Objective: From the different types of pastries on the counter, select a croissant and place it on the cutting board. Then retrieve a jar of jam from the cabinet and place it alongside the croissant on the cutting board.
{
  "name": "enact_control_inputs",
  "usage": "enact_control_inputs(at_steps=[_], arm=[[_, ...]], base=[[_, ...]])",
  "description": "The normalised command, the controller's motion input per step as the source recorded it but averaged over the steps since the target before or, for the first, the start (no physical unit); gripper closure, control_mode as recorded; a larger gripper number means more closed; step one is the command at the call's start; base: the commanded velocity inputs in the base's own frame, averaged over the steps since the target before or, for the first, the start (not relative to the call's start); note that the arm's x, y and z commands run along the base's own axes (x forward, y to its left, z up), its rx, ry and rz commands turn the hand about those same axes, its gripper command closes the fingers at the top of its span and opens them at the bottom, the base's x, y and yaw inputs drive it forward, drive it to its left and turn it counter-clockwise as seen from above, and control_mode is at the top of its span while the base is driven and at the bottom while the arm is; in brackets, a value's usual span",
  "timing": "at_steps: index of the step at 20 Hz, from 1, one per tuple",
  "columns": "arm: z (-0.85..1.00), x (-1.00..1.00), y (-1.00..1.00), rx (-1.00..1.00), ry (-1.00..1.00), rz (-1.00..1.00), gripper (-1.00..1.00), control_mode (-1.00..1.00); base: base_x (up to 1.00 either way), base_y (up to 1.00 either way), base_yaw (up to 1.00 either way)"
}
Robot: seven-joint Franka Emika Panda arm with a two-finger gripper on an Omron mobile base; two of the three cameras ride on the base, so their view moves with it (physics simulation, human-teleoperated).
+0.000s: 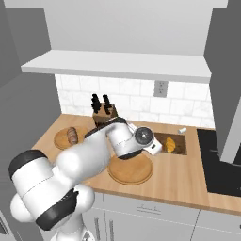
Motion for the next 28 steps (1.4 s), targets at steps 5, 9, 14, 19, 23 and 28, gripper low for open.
enact_control_inputs(at_steps=[5,9,14,19,23,28], arm=[[0.0,0.81,0.39,-0.11,0.1,-0.25,1.0,-1.0],[-0.02,0.62,0.03,-0.04,0.13,-0.19,1.0,-1.0],[0.11,0.29,-0.02,0.0,0.18,-0.14,1.0,-1.0],[0.55,0.23,-0.07,0.0,0.29,-0.08,1.0,-1.0],[0.82,0.62,0.0,0.0,0.33,-0.12,1.0,-1.0],[0.67,0.94,0.05,-0.01,0.28,-0.13,1.0,-1.0]], base=[[0.0,0.0,0.0],[0.0,0.0,0.0],[0.0,0.0,0.0],[0.0,0.0,0.0],[0.0,0.0,0.0],[0.0,0.0,0.0]])
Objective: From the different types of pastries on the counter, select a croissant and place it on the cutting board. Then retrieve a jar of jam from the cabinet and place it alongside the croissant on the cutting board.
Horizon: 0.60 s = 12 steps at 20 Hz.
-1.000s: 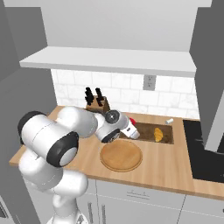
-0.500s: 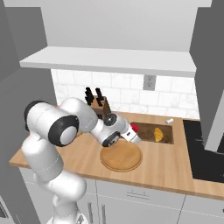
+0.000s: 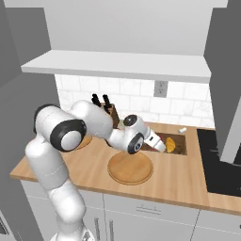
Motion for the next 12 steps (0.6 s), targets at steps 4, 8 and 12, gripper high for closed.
enact_control_inputs(at_steps=[4,8,12], arm=[[0.43,1.0,0.23,-0.04,0.23,-0.11,1.0,-1.0],[0.02,0.86,0.11,-0.02,0.31,-0.06,1.0,-1.0],[0.21,0.98,-0.08,0.0,0.33,-0.13,1.0,-1.0]], base=[[0.0,0.0,0.0],[0.0,0.0,0.0],[0.0,0.0,0.0]])
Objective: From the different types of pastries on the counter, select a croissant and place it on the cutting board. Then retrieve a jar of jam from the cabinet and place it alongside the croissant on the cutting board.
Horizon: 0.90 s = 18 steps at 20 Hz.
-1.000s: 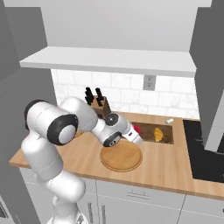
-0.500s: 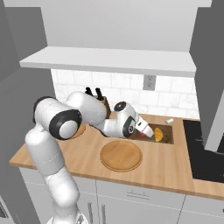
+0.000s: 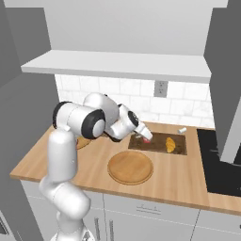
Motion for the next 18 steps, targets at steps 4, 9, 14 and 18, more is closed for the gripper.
enact_control_inputs(at_steps=[4,9,14,18], arm=[[0.84,0.89,-0.28,0.0,0.27,-0.06,1.0,-1.0],[0.64,0.21,-0.42,0.06,0.36,-0.08,1.0,-1.0],[0.06,-0.18,-0.74,0.16,0.29,-0.16,1.0,-1.0],[-0.6,0.02,-0.13,0.11,0.01,-0.01,1.0,-1.0]], base=[[0.0,0.0,0.0],[0.0,0.0,0.0],[0.0,0.0,0.0],[0.0,0.0,0.0]])
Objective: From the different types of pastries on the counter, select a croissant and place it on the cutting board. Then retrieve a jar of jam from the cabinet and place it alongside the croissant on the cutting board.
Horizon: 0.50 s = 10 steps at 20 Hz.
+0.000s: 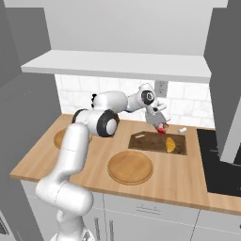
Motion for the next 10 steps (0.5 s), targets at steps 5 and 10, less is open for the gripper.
enact_control_inputs(at_steps=[5,10], arm=[[-1.0,-0.05,0.0,0.05,-0.35,0.01,1.0,-1.0],[-0.55,-0.19,-0.07,0.0,-0.59,0.01,1.0,-1.0]], base=[[0.0,0.0,0.0],[0.0,0.0,0.0]])
